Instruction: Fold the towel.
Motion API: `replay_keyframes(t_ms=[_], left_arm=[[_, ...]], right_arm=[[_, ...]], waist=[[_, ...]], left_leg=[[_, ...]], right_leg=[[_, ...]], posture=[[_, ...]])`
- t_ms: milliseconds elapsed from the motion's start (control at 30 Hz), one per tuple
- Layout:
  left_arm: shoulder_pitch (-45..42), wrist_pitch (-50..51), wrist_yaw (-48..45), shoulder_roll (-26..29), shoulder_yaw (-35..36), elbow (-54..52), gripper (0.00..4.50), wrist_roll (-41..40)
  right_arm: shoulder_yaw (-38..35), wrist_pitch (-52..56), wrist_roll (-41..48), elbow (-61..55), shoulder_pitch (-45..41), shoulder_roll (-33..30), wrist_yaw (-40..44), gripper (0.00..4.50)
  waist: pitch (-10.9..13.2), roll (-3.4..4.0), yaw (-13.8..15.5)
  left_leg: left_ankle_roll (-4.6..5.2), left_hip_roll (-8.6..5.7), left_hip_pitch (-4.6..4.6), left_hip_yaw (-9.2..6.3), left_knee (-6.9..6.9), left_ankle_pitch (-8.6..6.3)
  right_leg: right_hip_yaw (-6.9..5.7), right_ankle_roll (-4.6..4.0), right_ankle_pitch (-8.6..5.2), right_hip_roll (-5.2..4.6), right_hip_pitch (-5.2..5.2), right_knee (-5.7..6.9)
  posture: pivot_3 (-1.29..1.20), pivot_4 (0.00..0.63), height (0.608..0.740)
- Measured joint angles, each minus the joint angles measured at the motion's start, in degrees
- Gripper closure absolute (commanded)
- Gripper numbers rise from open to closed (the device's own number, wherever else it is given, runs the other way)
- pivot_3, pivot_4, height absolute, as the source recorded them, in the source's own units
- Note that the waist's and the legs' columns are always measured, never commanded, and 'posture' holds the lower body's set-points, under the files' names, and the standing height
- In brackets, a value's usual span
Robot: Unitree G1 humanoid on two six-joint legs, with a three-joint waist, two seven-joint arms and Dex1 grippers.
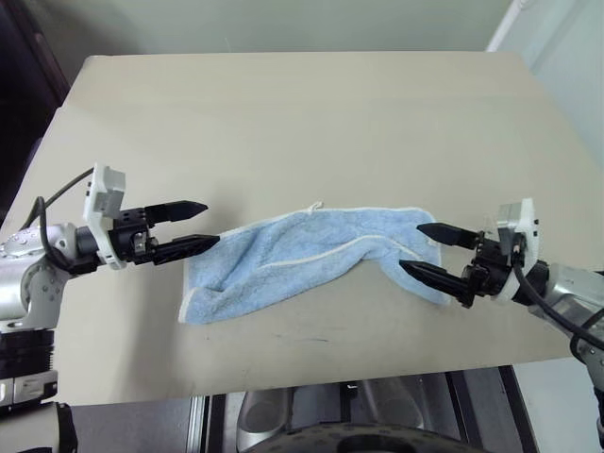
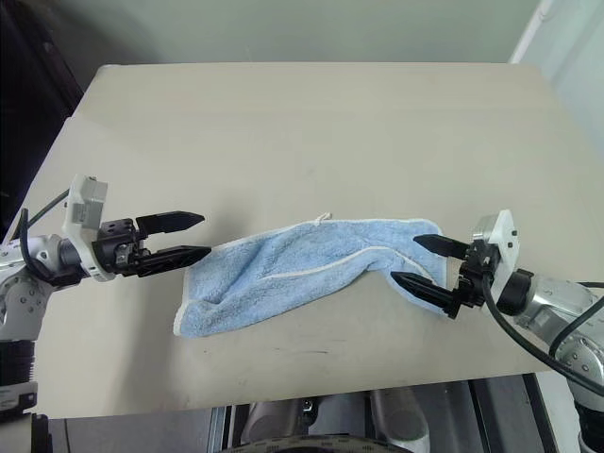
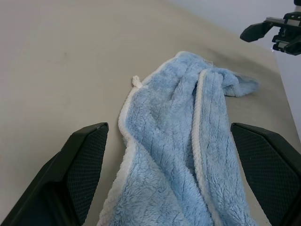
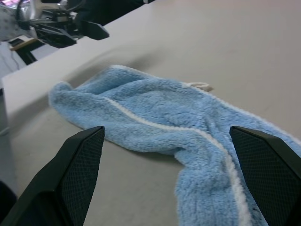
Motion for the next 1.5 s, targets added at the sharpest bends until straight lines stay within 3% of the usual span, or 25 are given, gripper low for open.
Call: replay_keyframes(t_ms=[400, 633, 933, 1500], left_arm=[[0.22, 0.18, -0.17, -0.48, -0.04, -1.05, 0.00, -0.25], [0.70, -0.14, -0.28, -0.36, 0.09, -1.04, 0.00, -0.23], [1.30, -1.73, 1.06, -4.18, -0.73, -1.97, 0.00, 0.46], [4.54, -3.57, 3.10, -7.27, -1.10, -4.75, 0.00, 0.70]], right_arm=[[0.19, -0.37, -1.01, 3.13, -3.19, 1.45, -1.07, 0.02], [0.25, 4.68, -0.74, 7.73, -8.24, 1.53, -5.13, 0.02], [4.90, 11.47, -5.28, 21.24, -18.45, -0.72, -6.67, 0.02], [14.60, 4.94, -19.58, 48.46, -31.70, 0.35, 4.67, 0.02]], waist=[[0.00, 0.00, -0.01], [0.00, 0.00, -0.08], [-0.01, -0.01, -0.15], [0.00, 0.00, -0.36]], left_leg=[[-0.03, 0.00, 0.04, 0.01, 0.01, 0.03], [-0.09, 0.00, 0.06, 0.06, 0.02, 0.07], [-0.12, 0.00, 0.09, 0.04, 0.02, 0.15], [-0.11, 0.06, 0.06, 0.08, 0.01, 0.15]], right_leg=[[0.01, -0.05, -0.03, 0.00, -0.02, 0.17], [0.02, -0.14, -0.10, 0.00, -0.15, 0.50], [0.02, -0.15, -0.10, 0.00, -0.19, 0.62], [-0.01, -0.16, -0.10, 0.00, -0.24, 0.64]], posture=[[0.00, 0.150, 0.703], [0.00, 0.150, 0.703], [0.00, 0.150, 0.703], [0.00, 0.150, 0.703]])
